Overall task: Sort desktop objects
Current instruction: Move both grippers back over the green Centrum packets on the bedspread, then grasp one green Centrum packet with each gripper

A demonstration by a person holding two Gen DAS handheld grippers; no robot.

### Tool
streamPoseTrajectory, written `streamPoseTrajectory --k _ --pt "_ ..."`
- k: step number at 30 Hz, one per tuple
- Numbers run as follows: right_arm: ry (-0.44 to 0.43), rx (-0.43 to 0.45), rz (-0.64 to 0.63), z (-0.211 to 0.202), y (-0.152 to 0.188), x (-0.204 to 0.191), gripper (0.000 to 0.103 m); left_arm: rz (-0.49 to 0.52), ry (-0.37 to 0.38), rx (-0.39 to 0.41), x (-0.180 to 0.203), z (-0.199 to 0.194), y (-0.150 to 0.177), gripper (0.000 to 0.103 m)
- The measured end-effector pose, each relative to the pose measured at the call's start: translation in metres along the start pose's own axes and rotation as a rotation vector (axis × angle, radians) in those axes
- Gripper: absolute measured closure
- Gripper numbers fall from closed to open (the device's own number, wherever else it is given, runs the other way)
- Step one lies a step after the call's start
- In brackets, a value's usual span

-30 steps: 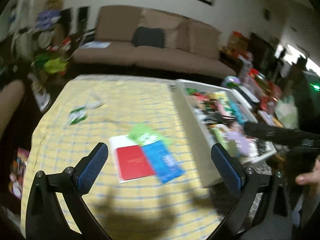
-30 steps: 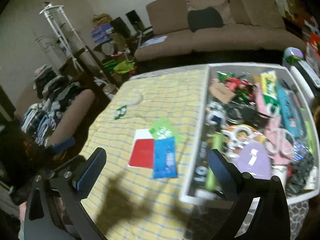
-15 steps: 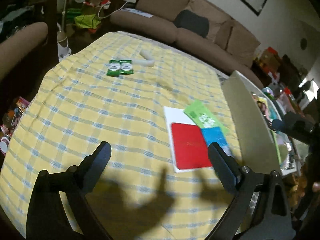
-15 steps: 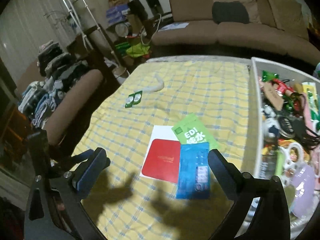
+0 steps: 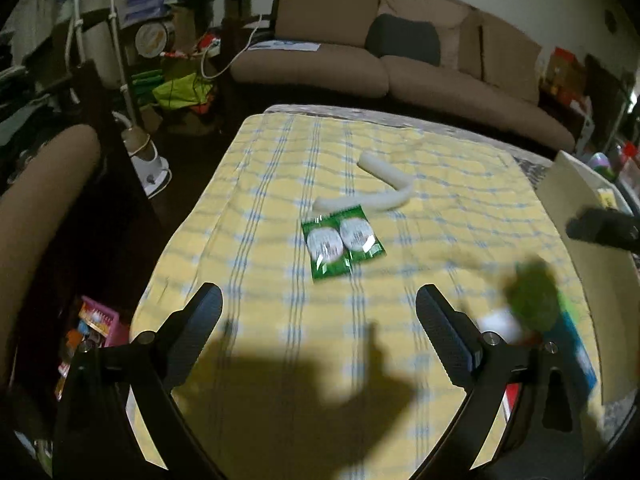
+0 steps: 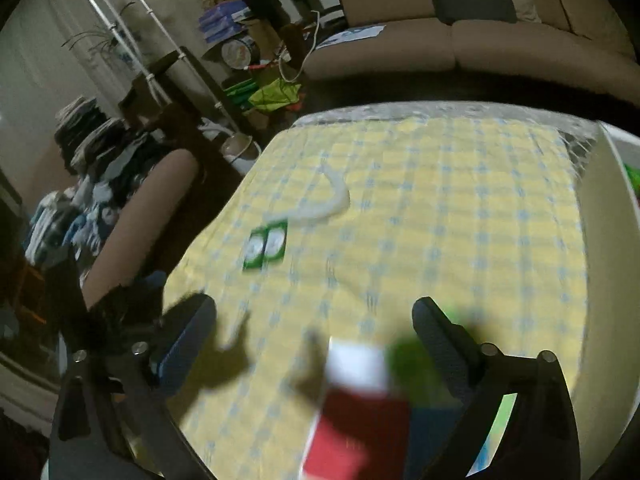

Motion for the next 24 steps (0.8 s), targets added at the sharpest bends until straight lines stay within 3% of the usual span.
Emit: streamPoseTrajectory --k 5,8,11,16,20,22,24 --pt "-0.024 -0.035 -0.016 0.053 -0.035 -0.019 0.024 0.001 -0.019 -0.021 -0.014 0.044 -0.018 0.007" --pt "-0.037 -0.060 -0.041 0.079 -0.042 -0.034 0.035 0.013 -0.030 -0.061 -0.021 0.067 -0.013 0.025" --pt "-0.070 -0.126 -0.076 0.107 -0.041 -0.053 0.050 0.033 -0.024 -0.086 -0.022 0.083 -0.009 0.029" --pt "-0.034 -0.190 -0.160 0.136 -0.030 -0.072 0.051 0.054 -0.034 -0.077 -0.021 0.095 -0.012 0.024" --pt "-0.019 -0.198 -0.185 0.147 -0.028 -0.081 0.051 0.056 -0.020 -0.077 -0.020 0.099 -0.016 0.025" --pt "-0.009 -0.198 -0.209 0.150 -0.026 -0.087 0.054 0.048 0.003 -0.074 -0.021 0.099 -0.015 0.041" --pt "0.001 -0.196 -0.240 0.154 -0.023 -0.093 0.078 0.044 0.006 -0.073 -0.022 0.095 -0.015 0.055"
Point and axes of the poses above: each gripper's, at about its wrist camera, not at the fingertips, and z roughly the way its jaws point, x to its right, y to its underside, the point moved 8 cm from there along z, roughly the way its jaws point, and after that the axes turned 15 degrees about y, right-handed, at the moved point
